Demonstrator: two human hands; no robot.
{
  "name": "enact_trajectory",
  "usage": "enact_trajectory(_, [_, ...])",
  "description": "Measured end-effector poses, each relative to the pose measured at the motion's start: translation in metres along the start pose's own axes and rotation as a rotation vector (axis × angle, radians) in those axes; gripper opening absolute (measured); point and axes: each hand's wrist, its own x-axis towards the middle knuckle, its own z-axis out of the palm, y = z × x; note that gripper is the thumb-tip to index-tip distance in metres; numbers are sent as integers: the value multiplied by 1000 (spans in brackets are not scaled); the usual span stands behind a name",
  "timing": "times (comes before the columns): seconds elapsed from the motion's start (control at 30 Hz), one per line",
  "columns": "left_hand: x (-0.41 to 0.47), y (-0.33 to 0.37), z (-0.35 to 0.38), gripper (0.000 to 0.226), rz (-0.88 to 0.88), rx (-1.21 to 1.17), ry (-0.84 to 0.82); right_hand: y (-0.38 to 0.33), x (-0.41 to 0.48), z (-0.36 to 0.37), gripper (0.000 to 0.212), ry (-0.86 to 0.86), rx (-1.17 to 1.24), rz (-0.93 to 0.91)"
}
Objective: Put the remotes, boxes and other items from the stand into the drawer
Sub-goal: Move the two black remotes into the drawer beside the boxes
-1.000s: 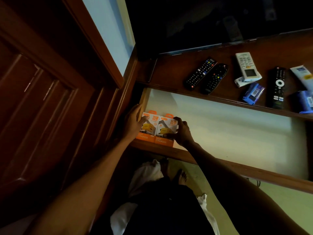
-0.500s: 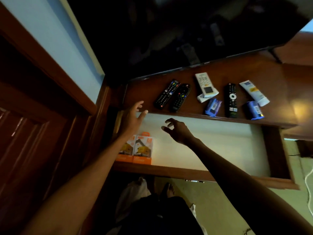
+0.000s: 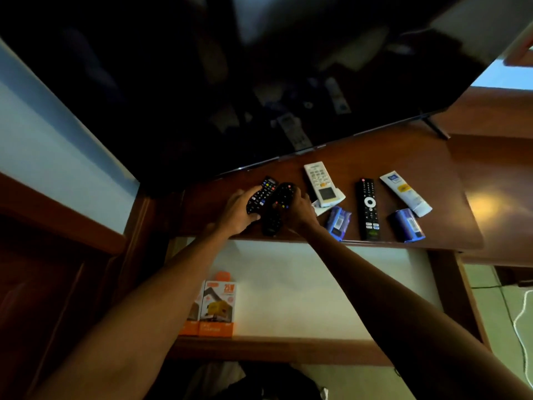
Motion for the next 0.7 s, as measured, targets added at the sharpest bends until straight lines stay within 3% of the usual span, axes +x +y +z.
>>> enact_trajectory(0.33, [9, -17, -7, 79, -27, 213, 65, -18, 15, 16, 98, -30, -212, 38])
enact_trajectory(0.53, [2, -20, -11, 81, -30, 209, 33, -13, -4, 20, 83, -53, -130, -59])
enact_trajectory(0.7, [-57, -34, -9, 85, -27, 146, 92, 7, -45, 19, 94, -47, -137, -118])
